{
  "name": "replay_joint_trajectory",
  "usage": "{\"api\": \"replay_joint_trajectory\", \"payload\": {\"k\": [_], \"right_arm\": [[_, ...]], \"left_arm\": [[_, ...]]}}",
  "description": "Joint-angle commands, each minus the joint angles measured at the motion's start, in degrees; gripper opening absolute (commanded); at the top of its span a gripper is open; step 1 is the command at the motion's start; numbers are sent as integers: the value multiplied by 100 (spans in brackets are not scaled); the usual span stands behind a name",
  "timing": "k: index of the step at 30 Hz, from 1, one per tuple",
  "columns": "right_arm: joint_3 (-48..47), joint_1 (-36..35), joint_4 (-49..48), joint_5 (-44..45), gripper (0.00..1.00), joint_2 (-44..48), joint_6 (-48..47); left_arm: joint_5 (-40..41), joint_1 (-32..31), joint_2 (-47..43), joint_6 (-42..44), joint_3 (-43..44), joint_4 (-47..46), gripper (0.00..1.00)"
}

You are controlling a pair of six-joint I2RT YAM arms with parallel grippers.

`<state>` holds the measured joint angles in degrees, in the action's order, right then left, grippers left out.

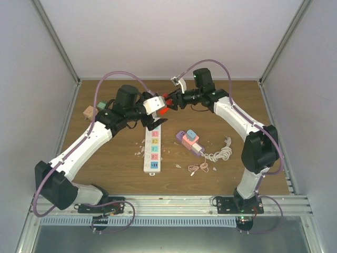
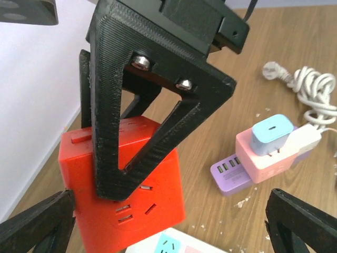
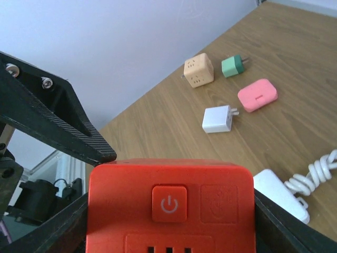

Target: Pull the plug off the socket

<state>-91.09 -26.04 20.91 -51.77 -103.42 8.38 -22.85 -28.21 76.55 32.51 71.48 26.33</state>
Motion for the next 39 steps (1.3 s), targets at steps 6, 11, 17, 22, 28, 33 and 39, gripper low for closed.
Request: {"api": "replay_joint_trajectory", "payload": {"k": [6, 11, 17, 22, 28, 33, 39], "right_arm": [[483, 20, -1010, -597, 7, 486, 1007], [642, 36, -1236, -737, 7, 507, 1243], [740, 49, -1353, -834, 6, 510, 1348], [792, 64, -1370, -814, 7, 515, 1331], [839, 96, -1376, -778, 22, 486, 1318], [812, 205, -1263, -732, 56, 468, 1126], [779, 302, -989, -489, 81, 602, 589]], "left_arm": [[1426, -558, 320, -74, 84, -736, 90], [1834, -666, 407, -27, 16, -924, 89], [2131, -686, 509, -7, 43, -1045, 92], [2083, -686, 482, -43, 57, -1041, 74], [2042, -678, 392, -50, -13, -971, 54], [1968, -502, 272, -36, -203, -847, 45], [1504, -47, 164, -112, -428, -491, 38]]}}
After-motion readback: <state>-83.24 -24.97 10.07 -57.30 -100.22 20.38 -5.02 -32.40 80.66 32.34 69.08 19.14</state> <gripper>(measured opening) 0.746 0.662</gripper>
